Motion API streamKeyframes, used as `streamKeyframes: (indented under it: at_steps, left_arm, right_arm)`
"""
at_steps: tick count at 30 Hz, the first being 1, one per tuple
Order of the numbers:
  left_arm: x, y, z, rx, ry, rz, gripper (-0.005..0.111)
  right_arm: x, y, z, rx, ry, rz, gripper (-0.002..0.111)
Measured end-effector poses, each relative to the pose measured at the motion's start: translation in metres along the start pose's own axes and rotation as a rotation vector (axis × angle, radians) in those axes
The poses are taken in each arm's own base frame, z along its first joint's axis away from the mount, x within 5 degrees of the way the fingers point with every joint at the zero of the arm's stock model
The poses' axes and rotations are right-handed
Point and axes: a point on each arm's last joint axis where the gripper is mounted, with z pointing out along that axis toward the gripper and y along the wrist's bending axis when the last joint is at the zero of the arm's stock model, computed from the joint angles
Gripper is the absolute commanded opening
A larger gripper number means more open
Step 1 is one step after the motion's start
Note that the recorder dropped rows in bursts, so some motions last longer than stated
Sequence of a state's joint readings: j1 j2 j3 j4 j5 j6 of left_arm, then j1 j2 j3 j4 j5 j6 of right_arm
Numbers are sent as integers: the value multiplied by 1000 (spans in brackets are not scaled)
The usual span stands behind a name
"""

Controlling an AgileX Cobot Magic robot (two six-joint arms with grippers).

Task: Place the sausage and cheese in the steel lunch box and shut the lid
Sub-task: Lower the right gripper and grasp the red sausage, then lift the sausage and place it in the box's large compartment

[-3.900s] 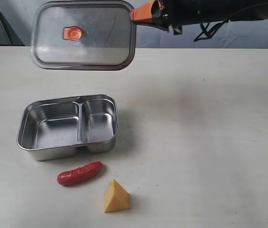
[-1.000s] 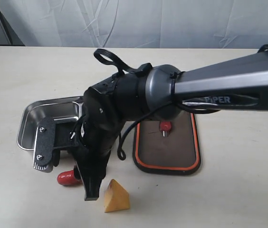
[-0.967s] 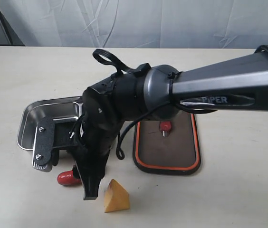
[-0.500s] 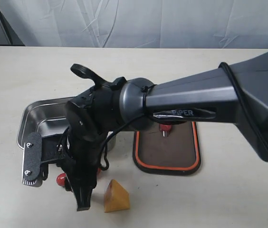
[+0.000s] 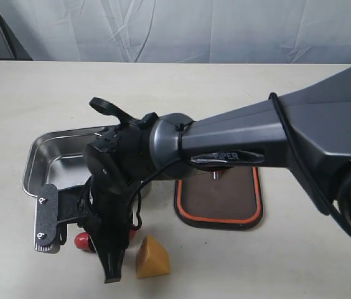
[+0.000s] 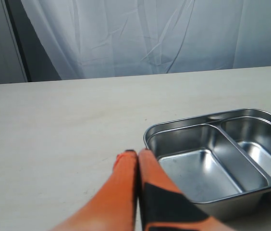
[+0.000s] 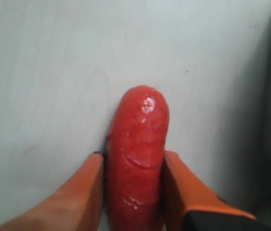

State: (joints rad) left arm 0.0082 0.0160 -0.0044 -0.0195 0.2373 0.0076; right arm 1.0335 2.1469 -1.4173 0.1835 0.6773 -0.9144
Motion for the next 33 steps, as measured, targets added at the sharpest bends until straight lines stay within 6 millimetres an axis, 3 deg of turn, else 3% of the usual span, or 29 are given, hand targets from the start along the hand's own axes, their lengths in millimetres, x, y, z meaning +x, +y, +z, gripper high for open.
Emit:
streamKeyframes:
  at_steps: [2, 7, 15, 19, 23, 28, 33]
  left_arm:
    - [0, 0, 0, 0, 0, 0, 0]
    - [0, 0, 0, 0, 0, 0, 0]
    - [0, 0, 0, 0, 0, 0, 0]
    - [0, 0, 0, 0, 0, 0, 0]
    - [0, 0, 0, 0, 0, 0, 0]
    - [0, 0, 0, 0, 0, 0, 0]
    - [0, 0, 0, 0, 0, 0, 0]
  right_arm:
    - [0, 0, 0, 0, 0, 0, -1]
    - [-2, 0, -5, -25, 14, -1, -1]
    - [-36, -20, -71, 120, -154, -16, -1]
    - [-53, -36, -92, 250, -253, -29, -1]
    - [-58, -48, -90, 310, -273, -24, -1]
    - [-44, -66, -67, 306, -236, 37, -1]
    - [-39, -75, -62, 320, -232, 53, -1]
